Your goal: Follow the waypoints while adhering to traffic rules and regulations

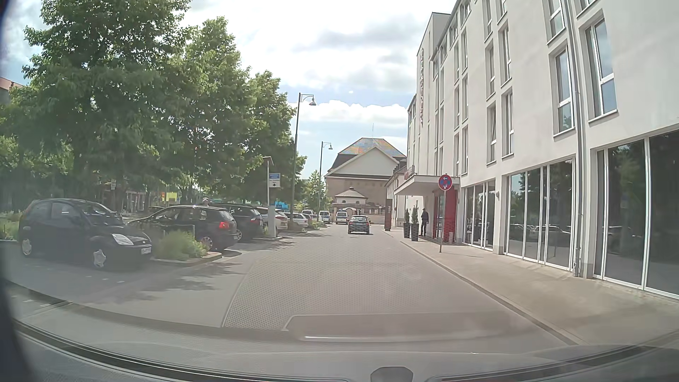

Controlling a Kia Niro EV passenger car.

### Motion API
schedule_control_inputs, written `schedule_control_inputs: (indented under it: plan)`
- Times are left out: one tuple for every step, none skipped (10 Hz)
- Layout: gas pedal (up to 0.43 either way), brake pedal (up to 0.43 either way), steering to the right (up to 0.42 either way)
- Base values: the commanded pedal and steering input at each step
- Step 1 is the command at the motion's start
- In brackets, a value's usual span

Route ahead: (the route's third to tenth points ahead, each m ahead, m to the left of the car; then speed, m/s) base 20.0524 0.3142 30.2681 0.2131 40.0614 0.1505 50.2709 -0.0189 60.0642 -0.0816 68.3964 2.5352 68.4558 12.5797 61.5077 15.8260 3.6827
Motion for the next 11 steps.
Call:
schedule_control_inputs:
  plan:
    - [0.0, 0.03, 0.012]
    - [0.0, 0.03, 0.01]
    - [0.0, 0.03, 0.01]
    - [0.059, 0.03, 0.01]
    - [0.059, 0.024, 0.008]
    - [0.047, 0.03, 0.007]
    - [0.047, 0.03, 0.006]
    - [0.047, 0.03, 0.006]
    - [0.047, 0.03, 0.005]
    - [0.047, 0.03, 0.005]
    - [0.0, 0.03, 0.005]
